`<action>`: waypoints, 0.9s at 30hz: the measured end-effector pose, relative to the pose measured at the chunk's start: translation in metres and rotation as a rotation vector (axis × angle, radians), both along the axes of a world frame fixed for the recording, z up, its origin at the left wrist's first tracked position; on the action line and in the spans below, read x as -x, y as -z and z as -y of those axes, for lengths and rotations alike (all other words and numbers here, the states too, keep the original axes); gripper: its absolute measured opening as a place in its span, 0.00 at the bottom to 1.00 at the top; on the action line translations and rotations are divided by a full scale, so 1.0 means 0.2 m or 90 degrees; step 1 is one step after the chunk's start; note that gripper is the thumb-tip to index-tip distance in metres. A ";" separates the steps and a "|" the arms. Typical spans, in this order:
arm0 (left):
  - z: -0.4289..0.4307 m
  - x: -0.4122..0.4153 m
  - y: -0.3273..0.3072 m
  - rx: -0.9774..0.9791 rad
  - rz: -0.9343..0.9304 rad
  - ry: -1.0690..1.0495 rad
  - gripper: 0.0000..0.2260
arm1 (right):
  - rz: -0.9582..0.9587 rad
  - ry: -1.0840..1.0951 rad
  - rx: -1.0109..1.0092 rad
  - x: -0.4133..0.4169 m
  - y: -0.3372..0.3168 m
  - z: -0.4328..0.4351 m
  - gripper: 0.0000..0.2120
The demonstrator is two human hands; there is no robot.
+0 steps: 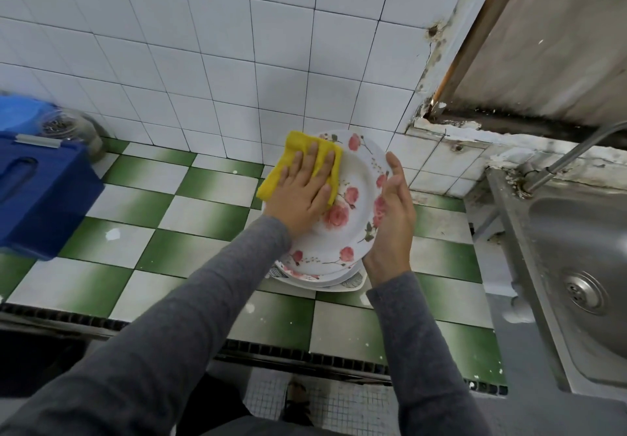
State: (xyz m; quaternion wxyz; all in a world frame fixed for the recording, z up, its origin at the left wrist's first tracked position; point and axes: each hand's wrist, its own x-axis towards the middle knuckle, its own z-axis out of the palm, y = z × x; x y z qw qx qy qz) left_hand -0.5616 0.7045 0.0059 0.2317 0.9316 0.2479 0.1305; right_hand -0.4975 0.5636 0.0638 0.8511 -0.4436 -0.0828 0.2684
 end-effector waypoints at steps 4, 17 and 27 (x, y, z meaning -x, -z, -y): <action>0.02 0.06 0.03 -0.003 -0.007 0.028 0.27 | 0.016 0.014 -0.023 -0.02 -0.04 0.01 0.17; 0.31 0.06 -0.05 0.114 0.144 0.200 0.26 | 0.099 0.154 0.087 -0.18 -0.06 -0.05 0.15; 0.23 0.04 -0.13 -0.155 0.170 0.268 0.25 | -0.147 0.021 0.134 -0.36 -0.04 -0.08 0.17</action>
